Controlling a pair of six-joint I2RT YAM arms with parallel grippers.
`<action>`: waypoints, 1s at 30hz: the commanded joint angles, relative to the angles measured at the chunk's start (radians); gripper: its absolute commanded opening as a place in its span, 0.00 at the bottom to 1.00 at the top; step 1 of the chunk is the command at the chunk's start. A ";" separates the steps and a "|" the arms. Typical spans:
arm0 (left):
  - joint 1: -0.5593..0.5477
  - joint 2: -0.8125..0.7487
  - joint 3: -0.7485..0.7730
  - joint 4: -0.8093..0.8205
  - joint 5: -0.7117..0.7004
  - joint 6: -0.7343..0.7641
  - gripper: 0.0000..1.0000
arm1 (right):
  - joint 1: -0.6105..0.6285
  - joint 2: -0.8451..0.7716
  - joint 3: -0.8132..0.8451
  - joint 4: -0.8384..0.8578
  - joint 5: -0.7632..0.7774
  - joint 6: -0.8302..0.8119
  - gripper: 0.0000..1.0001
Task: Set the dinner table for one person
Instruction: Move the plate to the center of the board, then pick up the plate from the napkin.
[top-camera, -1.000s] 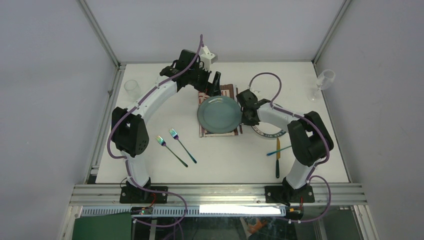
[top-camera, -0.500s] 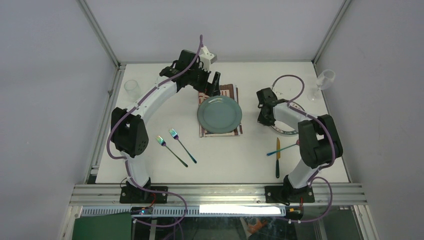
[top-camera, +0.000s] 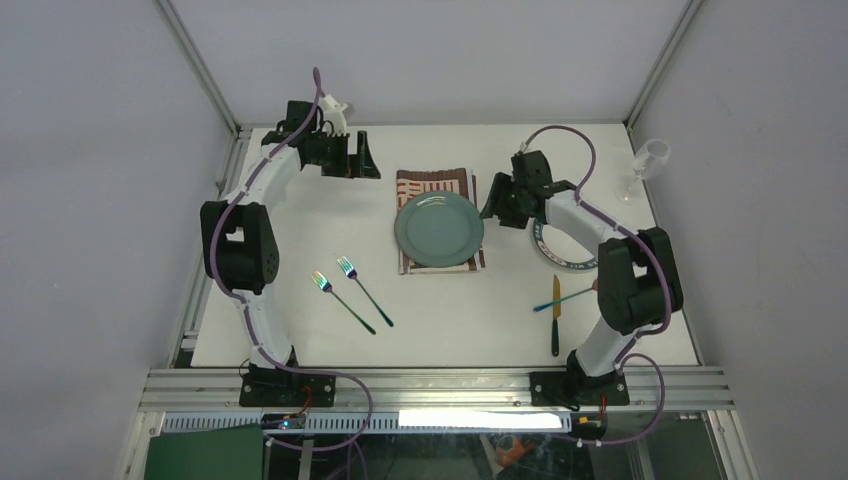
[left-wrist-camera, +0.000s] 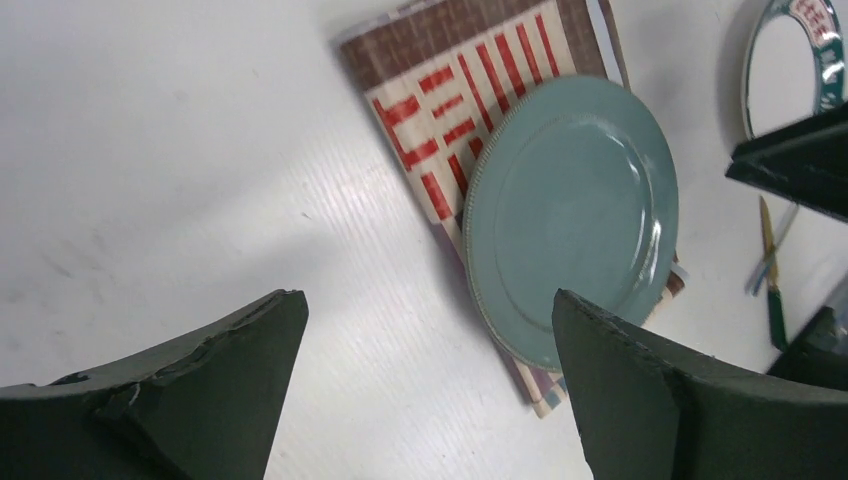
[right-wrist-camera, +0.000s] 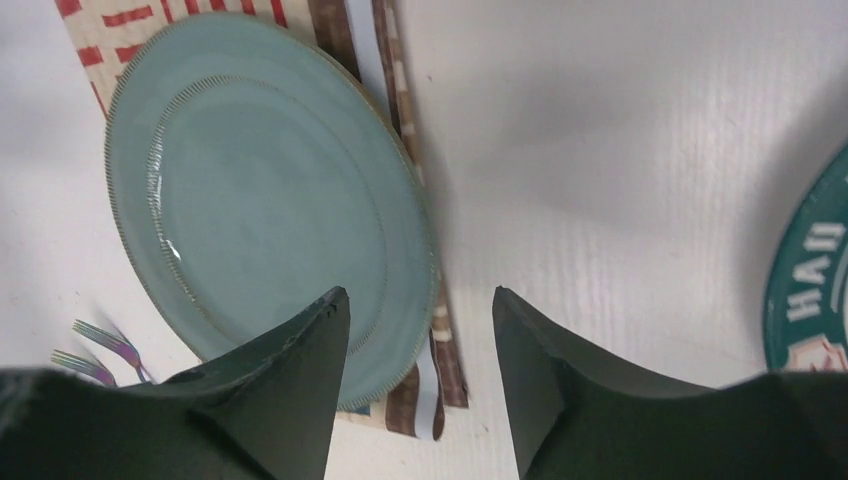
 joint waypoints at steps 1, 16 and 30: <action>-0.022 0.032 -0.057 -0.016 0.242 -0.006 0.99 | -0.007 0.082 0.064 0.081 -0.116 0.006 0.58; -0.025 0.181 -0.120 0.013 0.439 -0.029 0.91 | -0.014 0.184 0.077 0.150 -0.199 0.022 0.49; -0.100 0.218 -0.150 0.032 0.554 -0.038 0.87 | -0.013 0.195 0.063 0.199 -0.326 0.019 0.41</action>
